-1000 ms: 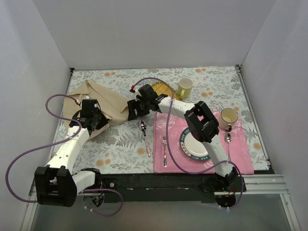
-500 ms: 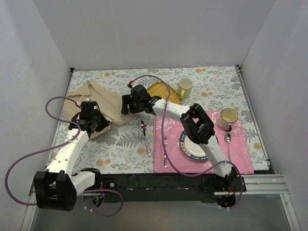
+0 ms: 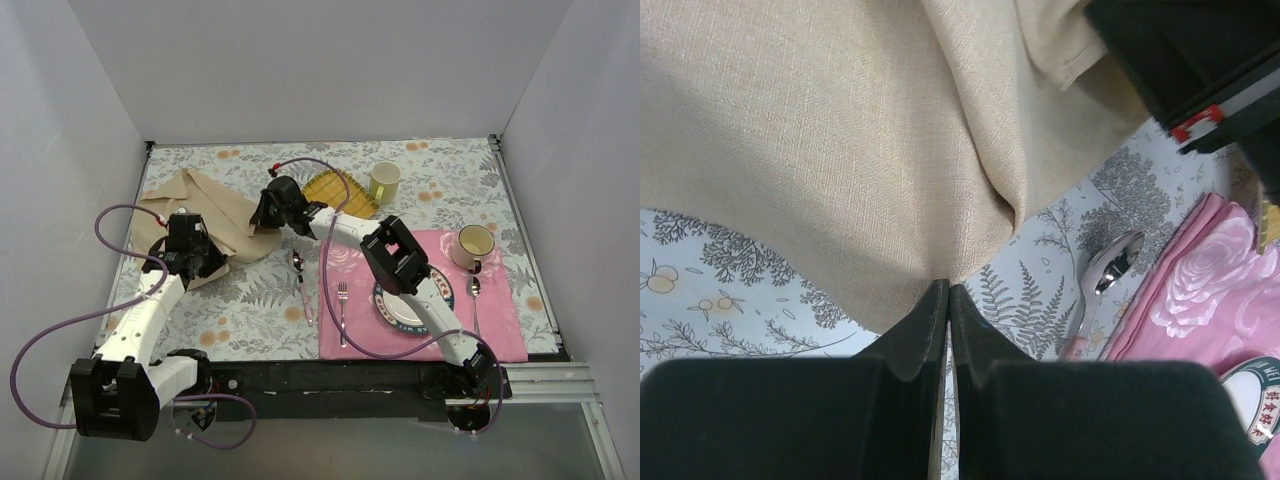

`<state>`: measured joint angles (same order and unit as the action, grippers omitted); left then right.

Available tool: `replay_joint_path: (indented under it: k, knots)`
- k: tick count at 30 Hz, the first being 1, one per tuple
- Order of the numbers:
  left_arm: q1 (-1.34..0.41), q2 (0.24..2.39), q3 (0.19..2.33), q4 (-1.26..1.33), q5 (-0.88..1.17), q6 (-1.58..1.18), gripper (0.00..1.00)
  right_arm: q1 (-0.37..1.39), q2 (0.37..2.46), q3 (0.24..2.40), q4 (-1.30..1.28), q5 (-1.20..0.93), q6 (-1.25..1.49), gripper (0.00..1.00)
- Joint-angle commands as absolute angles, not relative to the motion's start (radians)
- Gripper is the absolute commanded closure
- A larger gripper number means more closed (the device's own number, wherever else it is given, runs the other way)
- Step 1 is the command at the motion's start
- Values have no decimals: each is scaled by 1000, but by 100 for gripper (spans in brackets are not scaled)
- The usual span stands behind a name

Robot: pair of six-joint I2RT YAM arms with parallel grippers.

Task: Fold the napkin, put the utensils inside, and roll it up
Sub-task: Flatten the napkin out

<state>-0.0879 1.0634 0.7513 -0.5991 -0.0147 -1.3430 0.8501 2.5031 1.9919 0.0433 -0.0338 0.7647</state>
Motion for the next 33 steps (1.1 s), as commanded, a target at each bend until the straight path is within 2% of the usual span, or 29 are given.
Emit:
replay_joint_path:
  k: [1, 4, 5, 7, 8, 9, 10, 11, 12, 14, 15, 16, 18, 23, 25, 29, 33]
  knots:
    - [-83, 1019, 722, -620, -27, -1384, 100, 833, 2473, 2065, 265, -6, 867, 94]
    - [-75, 999, 736, -650, -41, -1423, 100, 804, 2508, 2134, 284, 52, 948, 96]
    - [-75, 993, 739, -656, -43, -1431, 100, 780, 2517, 2123, 361, 51, 986, 97]
    - [-75, 963, 735, -667, -49, -1445, 100, 756, 2580, 2147, 402, 40, 1171, 99]
    - [-74, 951, 735, -664, -48, -1443, 100, 732, 2617, 2190, 387, 32, 1236, 99]
    - [-74, 936, 733, -655, -46, -1442, 100, 721, 2661, 2330, 350, 22, 1268, 98]
    - [-74, 931, 736, -650, -45, -1440, 100, 718, 2742, 2426, 318, 35, 1284, 95]
    - [-74, 930, 738, -644, -40, -1436, 100, 715, 2766, 2492, 298, 54, 1255, 89]
    - [-72, 931, 741, -625, -28, -1424, 100, 710, 2769, 2517, 267, 81, 1217, 71]
    - [-72, 968, 770, -612, -9, -1407, 100, 697, 2663, 2406, 247, 90, 1123, 52]
    - [-66, 988, 782, -594, -2, -1399, 100, 689, 2614, 2307, 297, 77, 1086, 34]
    - [-63, 1035, 796, -583, 29, -1372, 100, 680, 2555, 2218, 269, 68, 1053, 27]
    - [-54, 1093, 837, -540, 130, -1345, 100, 663, 2537, 2230, 118, 20, 944, 18]
    - [-38, 1232, 974, -548, 264, -1261, 100, 673, 2459, 2229, -104, -81, 689, 13]
    - [-20, 1235, 1023, -545, 276, -1261, 100, 693, 2377, 2165, -139, -90, 577, 13]
    - [2, 1272, 1113, -557, 285, -1240, 100, 741, 2209, 1889, -118, -77, 436, 12]
    - [70, 1371, 1183, -548, 215, -1214, 100, 794, 2145, 1842, -181, -80, 364, 12]
